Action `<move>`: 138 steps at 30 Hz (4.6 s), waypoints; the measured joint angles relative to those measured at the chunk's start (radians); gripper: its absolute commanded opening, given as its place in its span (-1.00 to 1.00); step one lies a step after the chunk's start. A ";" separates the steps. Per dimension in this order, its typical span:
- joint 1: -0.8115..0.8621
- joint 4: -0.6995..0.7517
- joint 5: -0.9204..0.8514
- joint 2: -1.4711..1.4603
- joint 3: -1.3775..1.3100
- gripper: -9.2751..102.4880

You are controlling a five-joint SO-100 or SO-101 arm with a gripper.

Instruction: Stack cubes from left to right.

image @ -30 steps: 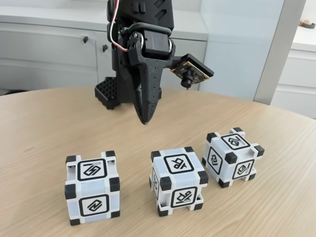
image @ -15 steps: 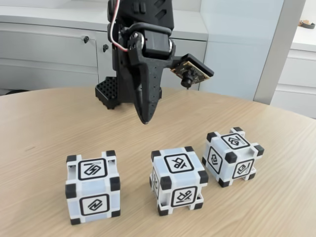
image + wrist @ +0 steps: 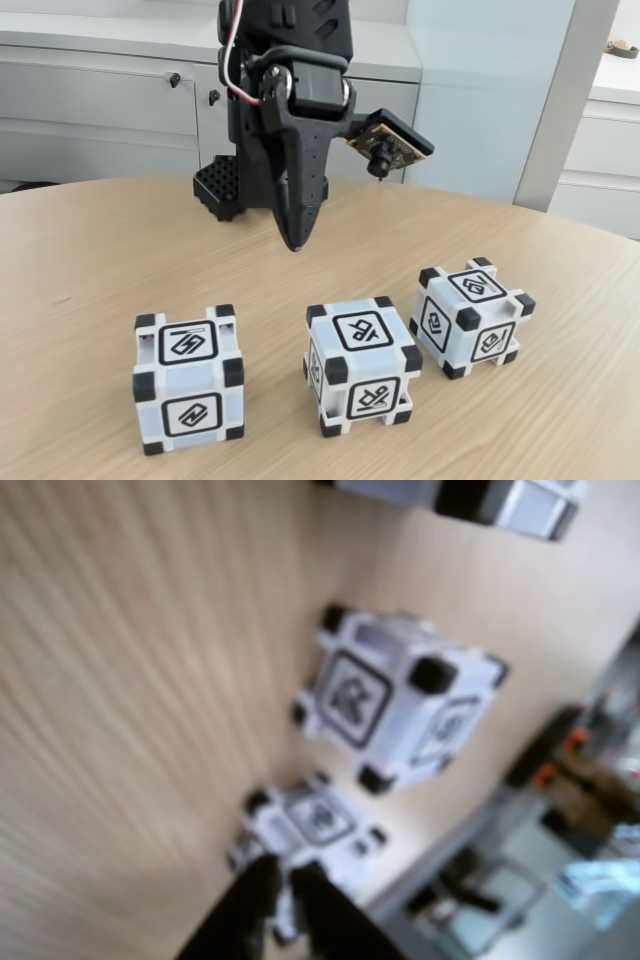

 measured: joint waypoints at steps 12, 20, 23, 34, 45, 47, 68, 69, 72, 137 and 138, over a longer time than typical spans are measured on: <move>0.000 0.002 0.091 -0.206 -0.123 -0.84; 0.000 -0.011 0.219 -0.514 -0.396 -0.84; 0.000 -0.014 0.253 -0.663 -0.486 -0.84; -0.008 -0.017 0.414 -1.184 -0.836 -0.84; -0.298 -0.017 0.614 -1.376 -0.951 -0.75; -0.357 -0.017 0.644 -1.376 -0.951 -0.63; -0.558 -0.018 0.752 -1.694 -0.954 -0.02; -0.560 -0.018 0.752 -1.707 -0.954 -0.03; -0.560 -0.026 0.752 -1.752 -0.954 -0.04; 0.242 -0.100 0.052 -1.226 -0.971 -0.84; 0.245 -0.100 0.048 -1.243 -0.971 -0.84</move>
